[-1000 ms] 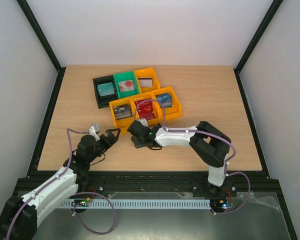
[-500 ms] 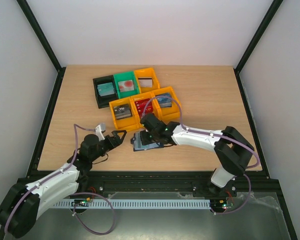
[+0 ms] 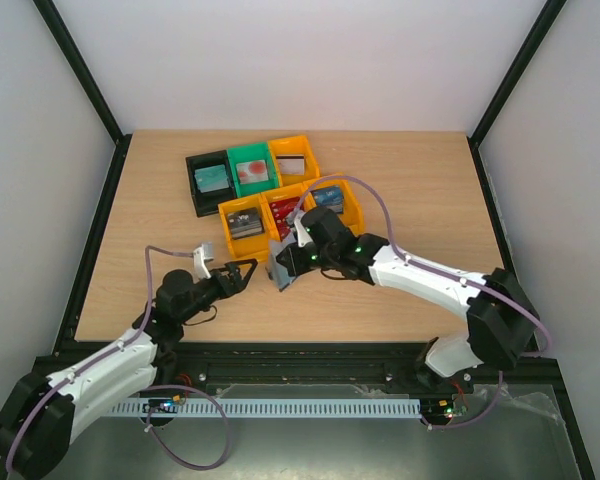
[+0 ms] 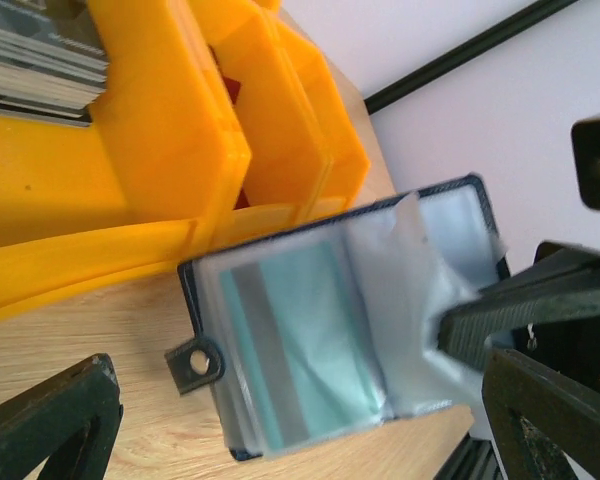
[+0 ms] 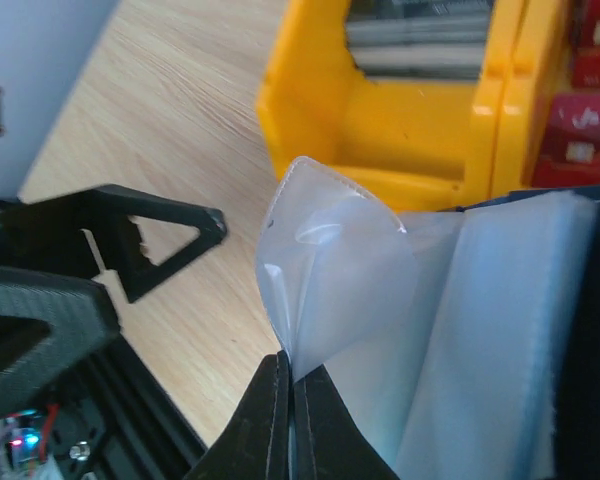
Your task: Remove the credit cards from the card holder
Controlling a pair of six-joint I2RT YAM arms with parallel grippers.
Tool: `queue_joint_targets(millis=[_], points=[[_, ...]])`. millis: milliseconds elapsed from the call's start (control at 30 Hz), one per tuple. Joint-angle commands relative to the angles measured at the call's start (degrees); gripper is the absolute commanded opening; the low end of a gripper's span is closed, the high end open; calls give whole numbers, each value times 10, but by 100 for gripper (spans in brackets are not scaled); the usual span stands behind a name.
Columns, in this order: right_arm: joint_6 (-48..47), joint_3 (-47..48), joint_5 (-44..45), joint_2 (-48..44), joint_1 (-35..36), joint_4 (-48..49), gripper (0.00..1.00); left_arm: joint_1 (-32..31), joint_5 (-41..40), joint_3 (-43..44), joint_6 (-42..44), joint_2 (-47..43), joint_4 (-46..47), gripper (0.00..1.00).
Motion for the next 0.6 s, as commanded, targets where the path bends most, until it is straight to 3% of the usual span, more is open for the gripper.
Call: queue_joint_targets(millis=[0, 167, 367, 567], points=[[-27, 15, -54, -41, -12, 51, 2, 6, 27, -8, 31, -22, 36, 99], [-45, 33, -86, -56, -15, 65, 2, 37, 74, -5, 42, -39, 60, 100], [-99, 99, -121, -93, -18, 44, 2, 137, 176, 12, 37, -81, 96, 100], [-136, 183, -146, -100, -19, 19, 2, 151, 258, 30, 33, -107, 142, 99]])
